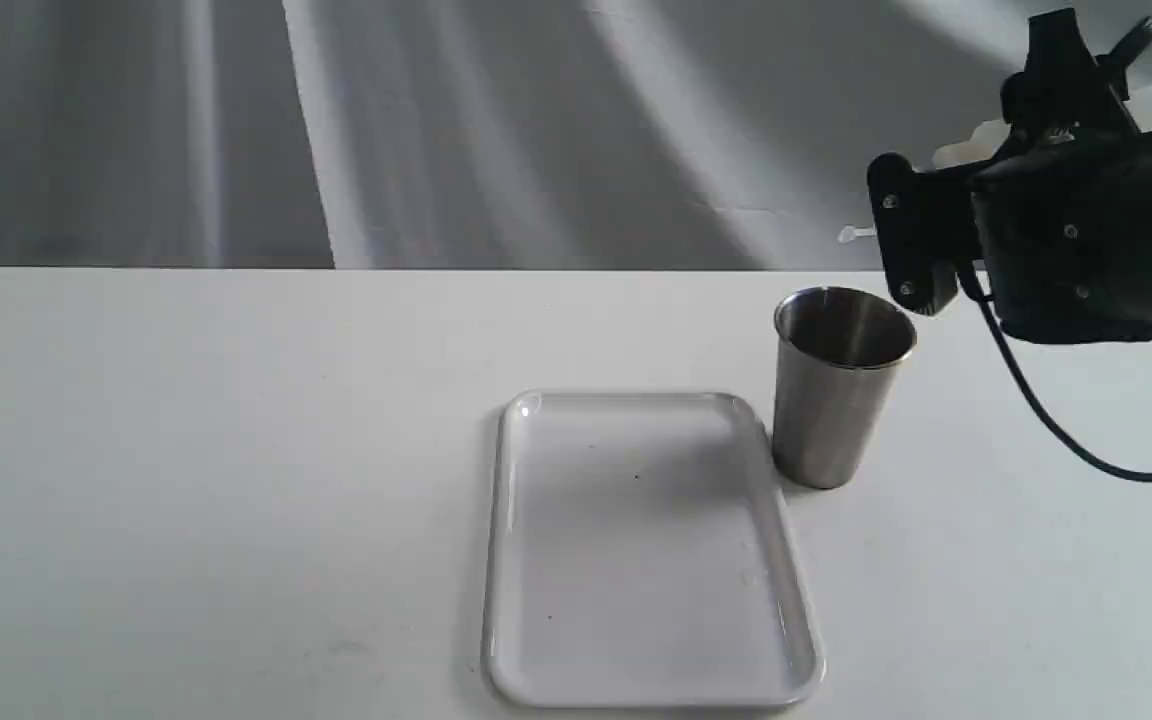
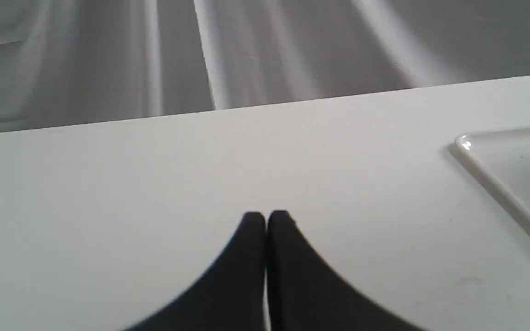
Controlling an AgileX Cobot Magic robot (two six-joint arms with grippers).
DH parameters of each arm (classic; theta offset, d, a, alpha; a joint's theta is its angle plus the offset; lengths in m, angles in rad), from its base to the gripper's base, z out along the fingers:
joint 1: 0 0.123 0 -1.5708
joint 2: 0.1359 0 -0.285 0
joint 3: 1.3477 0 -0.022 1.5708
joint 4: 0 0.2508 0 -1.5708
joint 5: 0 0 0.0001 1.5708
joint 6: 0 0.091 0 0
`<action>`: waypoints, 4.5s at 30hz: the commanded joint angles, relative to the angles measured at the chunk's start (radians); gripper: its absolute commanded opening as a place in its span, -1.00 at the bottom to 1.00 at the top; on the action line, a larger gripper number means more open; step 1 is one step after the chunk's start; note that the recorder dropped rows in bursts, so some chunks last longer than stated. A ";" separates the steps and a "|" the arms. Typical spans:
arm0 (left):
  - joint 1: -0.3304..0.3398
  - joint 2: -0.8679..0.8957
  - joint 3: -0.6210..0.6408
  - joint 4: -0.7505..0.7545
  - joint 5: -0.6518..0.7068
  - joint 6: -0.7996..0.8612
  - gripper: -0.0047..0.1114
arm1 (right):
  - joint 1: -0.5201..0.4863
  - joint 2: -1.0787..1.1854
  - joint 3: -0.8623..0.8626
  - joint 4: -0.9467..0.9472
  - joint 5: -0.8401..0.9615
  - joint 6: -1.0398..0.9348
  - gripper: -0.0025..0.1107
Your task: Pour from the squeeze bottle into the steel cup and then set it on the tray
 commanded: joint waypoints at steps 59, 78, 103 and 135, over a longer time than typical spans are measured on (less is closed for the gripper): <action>-0.006 -0.003 0.004 -0.001 -0.007 -0.004 -0.92 | 0.001 -0.020 -0.005 -0.073 0.024 -0.247 -0.91; -0.006 -0.003 0.004 -0.001 -0.007 -0.003 -0.92 | 0.002 -0.020 -0.005 -0.073 0.024 -0.251 -0.91; -0.006 -0.003 0.004 -0.001 -0.007 -0.005 -0.92 | 0.018 -0.020 -0.005 -0.073 0.024 -0.338 -0.91; -0.006 -0.003 0.004 -0.001 -0.007 -0.005 -0.92 | 0.012 -0.020 -0.005 -0.011 0.076 0.112 -0.91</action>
